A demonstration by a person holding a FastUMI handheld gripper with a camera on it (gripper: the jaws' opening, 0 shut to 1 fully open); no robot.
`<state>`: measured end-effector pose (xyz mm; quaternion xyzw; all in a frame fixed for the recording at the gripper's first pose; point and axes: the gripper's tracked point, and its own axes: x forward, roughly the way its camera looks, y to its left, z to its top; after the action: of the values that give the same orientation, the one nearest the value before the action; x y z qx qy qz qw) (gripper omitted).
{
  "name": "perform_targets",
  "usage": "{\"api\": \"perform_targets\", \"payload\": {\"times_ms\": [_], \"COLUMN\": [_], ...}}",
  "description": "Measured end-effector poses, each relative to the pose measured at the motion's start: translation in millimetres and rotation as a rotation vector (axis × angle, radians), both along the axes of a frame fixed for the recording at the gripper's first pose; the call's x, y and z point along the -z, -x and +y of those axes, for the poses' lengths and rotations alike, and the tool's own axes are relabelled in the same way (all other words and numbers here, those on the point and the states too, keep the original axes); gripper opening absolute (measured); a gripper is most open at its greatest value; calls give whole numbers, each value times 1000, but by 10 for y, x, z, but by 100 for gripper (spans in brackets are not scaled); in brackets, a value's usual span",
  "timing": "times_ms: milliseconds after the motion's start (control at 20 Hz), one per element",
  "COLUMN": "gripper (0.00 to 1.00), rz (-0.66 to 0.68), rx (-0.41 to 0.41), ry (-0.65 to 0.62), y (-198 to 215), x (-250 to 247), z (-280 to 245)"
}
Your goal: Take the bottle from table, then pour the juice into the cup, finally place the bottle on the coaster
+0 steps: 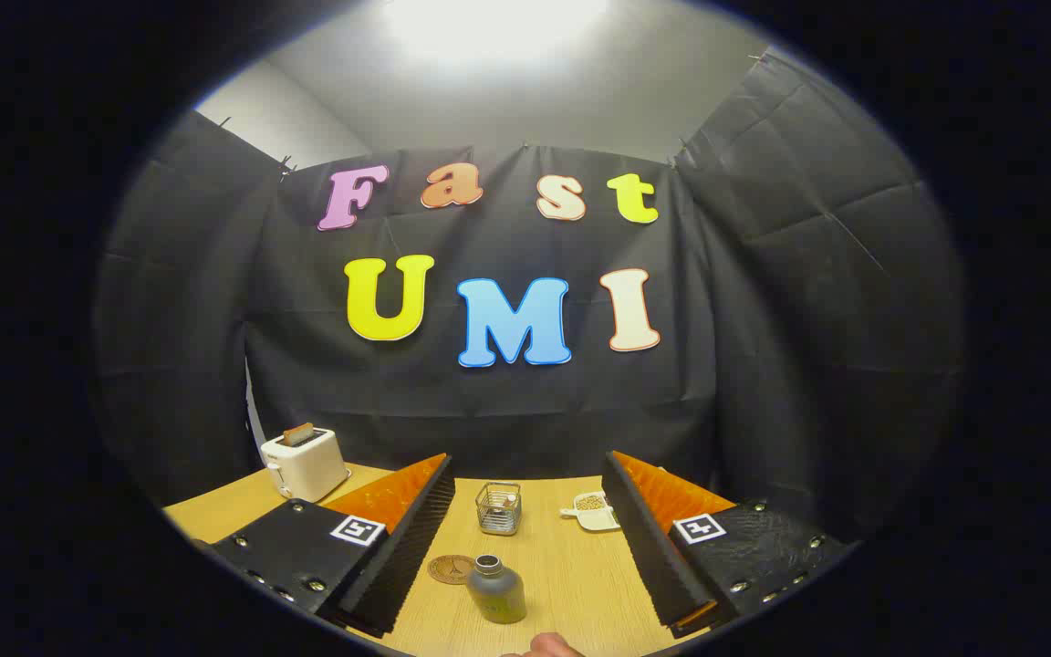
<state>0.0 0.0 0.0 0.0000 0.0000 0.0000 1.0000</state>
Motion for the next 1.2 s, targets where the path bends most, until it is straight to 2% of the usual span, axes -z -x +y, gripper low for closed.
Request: {"api": "perform_targets", "payload": {"times_ms": [350, 850, 1200], "gripper": [99, 99, 99], "rz": [14, 4, 3], "rx": [-14, -76, -90], "ry": [-18, 29, 71], "y": [-26, 18, -61], "x": [96, 313, 824], "z": [26, 200, 237]}}
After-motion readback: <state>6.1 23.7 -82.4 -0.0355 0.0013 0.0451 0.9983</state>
